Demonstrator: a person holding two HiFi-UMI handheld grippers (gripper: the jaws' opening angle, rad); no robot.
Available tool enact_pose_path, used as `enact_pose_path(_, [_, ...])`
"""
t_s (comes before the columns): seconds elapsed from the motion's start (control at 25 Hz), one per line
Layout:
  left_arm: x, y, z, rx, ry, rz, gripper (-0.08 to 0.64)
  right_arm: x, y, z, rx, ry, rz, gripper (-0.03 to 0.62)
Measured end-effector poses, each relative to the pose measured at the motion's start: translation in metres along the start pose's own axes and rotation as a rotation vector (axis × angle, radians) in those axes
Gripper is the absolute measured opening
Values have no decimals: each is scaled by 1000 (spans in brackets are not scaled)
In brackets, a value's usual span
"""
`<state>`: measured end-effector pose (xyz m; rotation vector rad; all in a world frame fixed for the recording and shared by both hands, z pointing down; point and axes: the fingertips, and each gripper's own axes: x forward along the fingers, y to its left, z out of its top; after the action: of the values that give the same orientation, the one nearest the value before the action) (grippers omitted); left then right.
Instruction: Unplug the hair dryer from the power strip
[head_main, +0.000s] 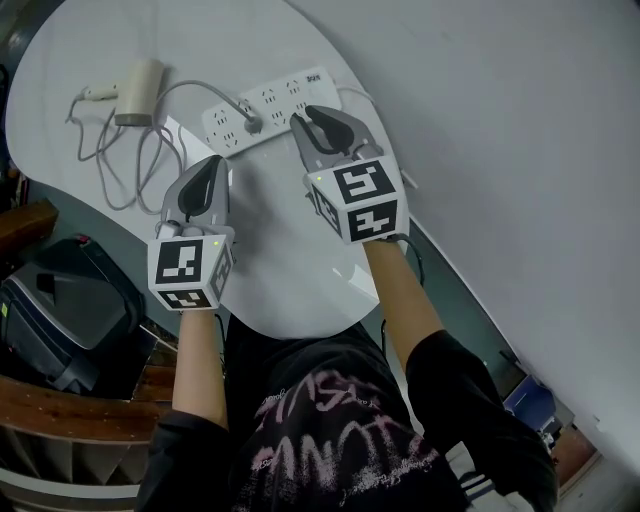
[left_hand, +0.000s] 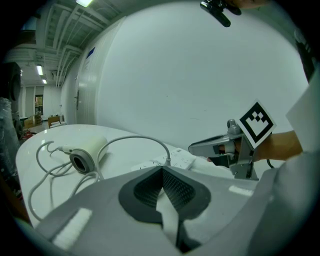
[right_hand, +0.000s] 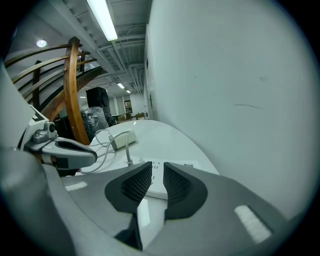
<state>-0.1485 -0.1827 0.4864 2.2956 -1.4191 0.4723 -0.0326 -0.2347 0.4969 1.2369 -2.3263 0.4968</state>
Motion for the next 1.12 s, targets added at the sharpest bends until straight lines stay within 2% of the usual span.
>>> enact_pose_path(0.16, [1,1,1,18,7,-2,0,11,-4,-2,-5,29,-8,101])
enact_pose_path(0.28, [1,5,-1,14,14,1,0,20,-5,-7,-9,70,-5,144])
enact_pose_path(0.52, [3,12,-3,13,20,6,0,35,-6,-16,-12,125,-14,160])
enact_pose_path(0.92, [7,14,-1,13,23,2,0,46,-11,-27,-31,197,-38,167])
enact_pose_path(1.12, [10,12,-1,14,27,-5,0,46,-7,-27,-78,213,-49,164])
